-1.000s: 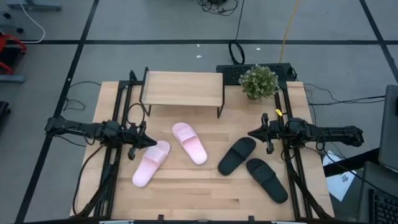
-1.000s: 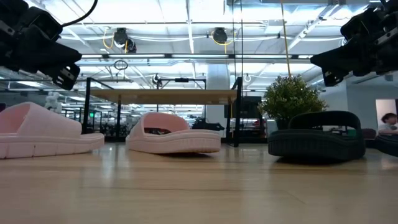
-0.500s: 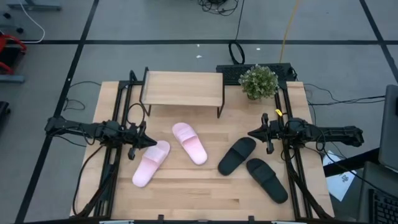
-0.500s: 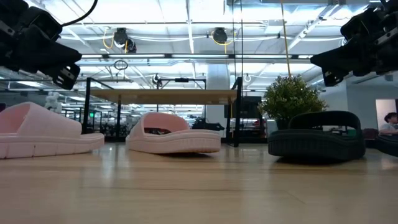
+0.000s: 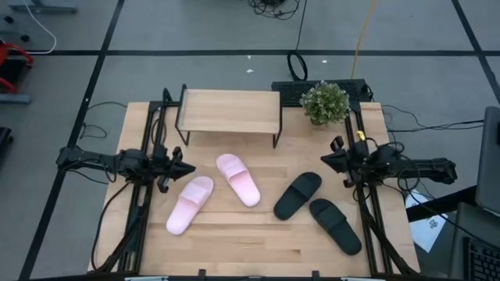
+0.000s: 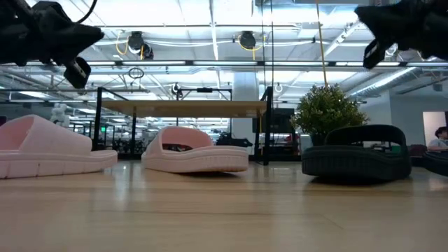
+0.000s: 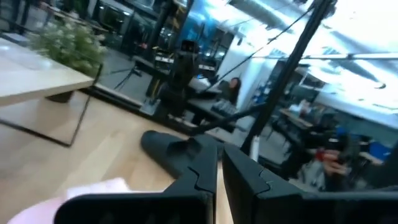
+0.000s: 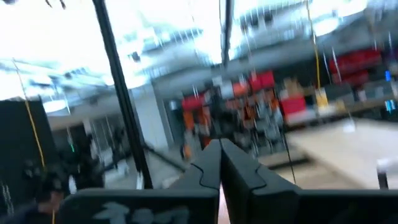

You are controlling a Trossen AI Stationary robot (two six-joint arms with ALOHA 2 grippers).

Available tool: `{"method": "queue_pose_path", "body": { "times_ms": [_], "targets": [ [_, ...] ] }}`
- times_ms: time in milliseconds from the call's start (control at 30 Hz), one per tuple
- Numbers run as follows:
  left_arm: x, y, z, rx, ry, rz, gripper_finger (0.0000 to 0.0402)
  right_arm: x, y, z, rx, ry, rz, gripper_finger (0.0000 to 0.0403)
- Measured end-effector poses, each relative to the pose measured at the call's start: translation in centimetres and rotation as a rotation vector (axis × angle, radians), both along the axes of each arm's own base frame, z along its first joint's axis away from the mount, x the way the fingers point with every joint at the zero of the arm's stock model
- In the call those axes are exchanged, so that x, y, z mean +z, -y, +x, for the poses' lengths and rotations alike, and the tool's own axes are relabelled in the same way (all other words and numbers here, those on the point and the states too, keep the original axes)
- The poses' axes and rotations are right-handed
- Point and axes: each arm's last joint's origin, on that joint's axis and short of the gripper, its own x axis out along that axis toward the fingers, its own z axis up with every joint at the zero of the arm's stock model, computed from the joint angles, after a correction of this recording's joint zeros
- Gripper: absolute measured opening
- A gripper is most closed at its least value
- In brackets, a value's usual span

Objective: Pick and place slides into the shelf
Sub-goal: Put the left pink slides on the shelf

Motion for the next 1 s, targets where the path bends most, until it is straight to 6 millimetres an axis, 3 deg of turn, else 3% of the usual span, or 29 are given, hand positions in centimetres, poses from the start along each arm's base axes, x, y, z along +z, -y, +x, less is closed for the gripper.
{"method": "queue_pose_path", "body": {
  "times_ms": [300, 567, 767, 1000],
  "targets": [
    [-0.2, 0.5, 0.1, -0.112, -0.048, -0.165, 0.0021, 1.0, 0.0, -0.5, 0.01, 0.116, 0.033, 0.0],
    [0.4, 1.1, 0.4, -0.119, -0.022, -0.172, 0.0021, 1.9, -0.5, -0.5, 0.224, 0.197, 0.019, 0.0],
    [3.4, 2.0, 0.6, -0.152, 0.012, -0.123, 0.0021, 2.4, -1.1, -0.2, 0.307, 0.262, -0.037, 0.0],
    [8.5, 4.3, 2.2, -0.187, -0.062, -0.025, 0.0021, 1.6, -2.2, 1.4, 0.364, 0.156, -0.106, 0.0]
  ]
}}
